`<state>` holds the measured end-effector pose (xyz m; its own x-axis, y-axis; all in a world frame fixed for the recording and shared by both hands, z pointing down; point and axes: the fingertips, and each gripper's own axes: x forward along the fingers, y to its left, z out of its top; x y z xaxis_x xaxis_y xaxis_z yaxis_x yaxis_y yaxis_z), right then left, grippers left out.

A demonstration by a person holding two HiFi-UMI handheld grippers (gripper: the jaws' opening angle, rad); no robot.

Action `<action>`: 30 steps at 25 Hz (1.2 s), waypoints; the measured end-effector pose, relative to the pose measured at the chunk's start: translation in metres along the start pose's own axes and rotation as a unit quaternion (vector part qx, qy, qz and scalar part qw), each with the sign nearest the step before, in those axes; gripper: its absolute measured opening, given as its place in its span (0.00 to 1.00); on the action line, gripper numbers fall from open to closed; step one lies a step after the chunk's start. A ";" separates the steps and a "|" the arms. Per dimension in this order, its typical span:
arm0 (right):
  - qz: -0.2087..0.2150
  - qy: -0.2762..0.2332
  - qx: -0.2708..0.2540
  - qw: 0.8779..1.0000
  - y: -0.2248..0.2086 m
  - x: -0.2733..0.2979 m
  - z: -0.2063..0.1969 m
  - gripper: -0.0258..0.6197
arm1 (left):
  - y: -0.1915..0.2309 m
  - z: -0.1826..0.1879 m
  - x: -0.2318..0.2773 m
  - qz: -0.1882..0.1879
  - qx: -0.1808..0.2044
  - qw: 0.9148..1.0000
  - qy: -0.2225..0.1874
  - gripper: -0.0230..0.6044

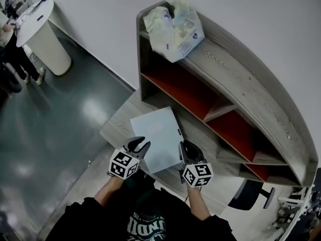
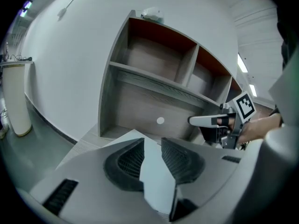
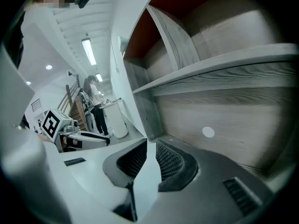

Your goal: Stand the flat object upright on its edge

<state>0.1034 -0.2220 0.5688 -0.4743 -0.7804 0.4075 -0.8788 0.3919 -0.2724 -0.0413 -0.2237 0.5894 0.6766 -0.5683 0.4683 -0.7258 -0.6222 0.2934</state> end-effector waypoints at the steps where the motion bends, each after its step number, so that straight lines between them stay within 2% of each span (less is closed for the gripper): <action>1: 0.000 0.006 -0.002 1.000 -0.002 0.002 -0.003 0.10 | 0.002 -0.002 0.002 0.001 -0.005 1.000 0.002 0.23; 3: 0.001 0.020 -0.007 1.000 -0.007 0.007 -0.009 0.11 | 0.005 -0.005 0.005 0.003 -0.016 1.000 0.007 0.26; 6: 0.006 0.042 -0.009 0.999 -0.013 0.015 -0.017 0.20 | 0.009 -0.013 0.009 0.002 -0.036 0.999 0.016 0.32; 11: 0.014 0.071 -0.025 0.997 -0.022 0.025 -0.029 0.25 | 0.015 -0.028 0.011 0.002 -0.071 0.997 0.029 0.40; 14: 0.021 0.094 -0.016 0.995 -0.029 0.033 -0.039 0.30 | 0.015 -0.038 0.014 -0.010 -0.088 0.995 0.042 0.49; 17: 0.024 0.117 -0.002 0.993 -0.038 0.041 -0.051 0.35 | 0.022 -0.046 0.014 -0.007 -0.119 0.992 0.048 0.52; 19: 0.026 0.136 -0.003 0.990 -0.044 0.046 -0.059 0.38 | 0.027 -0.052 0.015 -0.007 -0.155 0.987 0.049 0.54; 23: 0.036 0.168 -0.002 0.985 -0.055 0.059 -0.073 0.40 | 0.037 -0.066 0.019 -0.015 -0.248 0.968 0.045 0.61; 30: 0.077 0.224 0.034 0.971 -0.071 0.083 -0.100 0.41 | 0.042 -0.103 0.029 0.010 -0.285 0.955 0.086 0.61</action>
<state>0.1212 -0.2659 0.7091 -0.5880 -0.4191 0.6918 -0.7977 0.4419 -0.4103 -0.0652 -0.2103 0.7011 0.6671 -0.4490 0.5945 -0.7216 -0.1910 0.6655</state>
